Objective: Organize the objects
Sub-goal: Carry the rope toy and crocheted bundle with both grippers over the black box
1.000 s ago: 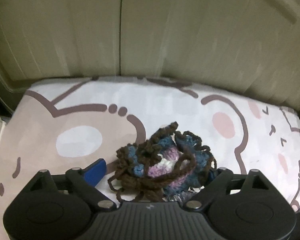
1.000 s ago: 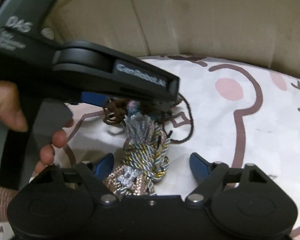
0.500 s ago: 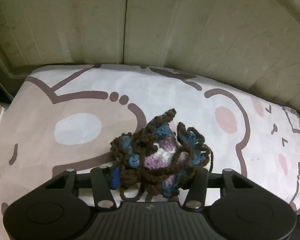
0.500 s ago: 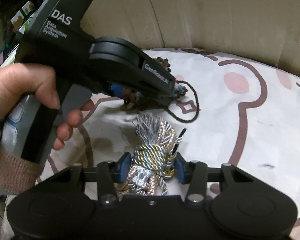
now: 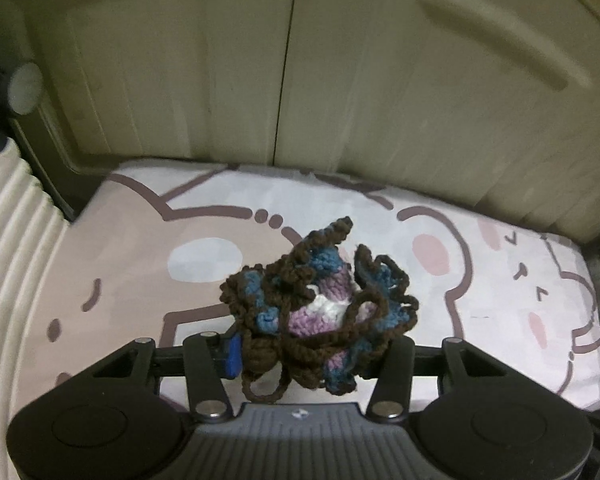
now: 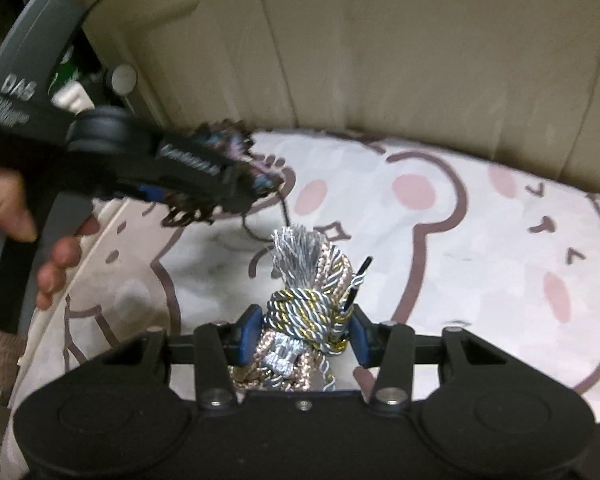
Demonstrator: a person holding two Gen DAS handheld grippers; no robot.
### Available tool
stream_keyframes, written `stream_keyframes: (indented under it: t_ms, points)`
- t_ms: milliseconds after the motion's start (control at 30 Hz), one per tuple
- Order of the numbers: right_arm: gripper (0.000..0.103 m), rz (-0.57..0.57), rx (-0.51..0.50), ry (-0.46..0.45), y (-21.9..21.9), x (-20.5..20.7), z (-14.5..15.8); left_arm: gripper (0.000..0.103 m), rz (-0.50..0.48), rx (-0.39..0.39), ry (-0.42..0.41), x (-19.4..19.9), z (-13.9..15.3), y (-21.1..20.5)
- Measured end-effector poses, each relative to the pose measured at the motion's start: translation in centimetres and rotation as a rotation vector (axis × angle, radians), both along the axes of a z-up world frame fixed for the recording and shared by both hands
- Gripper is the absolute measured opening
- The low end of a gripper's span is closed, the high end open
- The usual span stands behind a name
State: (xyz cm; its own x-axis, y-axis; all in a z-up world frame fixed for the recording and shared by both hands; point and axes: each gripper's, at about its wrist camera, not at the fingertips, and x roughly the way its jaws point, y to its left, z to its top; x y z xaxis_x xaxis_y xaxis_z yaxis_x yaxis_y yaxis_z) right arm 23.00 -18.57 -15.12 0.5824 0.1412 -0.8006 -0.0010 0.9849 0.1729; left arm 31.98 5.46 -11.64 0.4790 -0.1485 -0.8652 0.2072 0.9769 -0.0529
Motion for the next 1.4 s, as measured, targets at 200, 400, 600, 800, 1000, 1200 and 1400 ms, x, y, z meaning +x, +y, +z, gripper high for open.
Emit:
stream_keyframes:
  t_ms: [200, 400, 600, 800, 1000, 1200, 1400]
  points:
    - [0.047, -0.02, -0.021, -0.042, -0.3, -2.3, 2.9, 0.05, -0.011, 0.003, -0.049, -3.0, 2.9, 0.2]
    - [0.047, -0.036, -0.046, -0.083, -1.1, -4.0, 5.5, 0.051, -0.021, 0.013, -0.099, -6.3, 5.7, 0.2]
    - [0.047, -0.056, -0.073, -0.119, -1.5, -6.3, 7.6, 0.051, -0.049, 0.05, -0.154, -9.6, 7.8, -0.4]
    - [0.047, -0.073, -0.116, -0.152, -2.0, -8.8, 9.3, 0.051, -0.077, 0.076, -0.203, -12.9, 9.3, -1.3]
    - [0.047, -0.117, -0.152, -0.173, -2.8, -10.9, 10.6, 0.051, -0.064, 0.061, -0.232, -15.6, 10.4, -1.8]
    - [0.047, -0.143, -0.183, -0.18, -3.5, -12.7, 11.4, 0.051, -0.042, 0.041, -0.252, -17.5, 10.6, -2.0]
    - [0.047, -0.171, -0.202, -0.186, -4.1, -14.1, 12.0, 0.051, -0.049, 0.073, -0.263, -19.5, 10.1, -2.4]
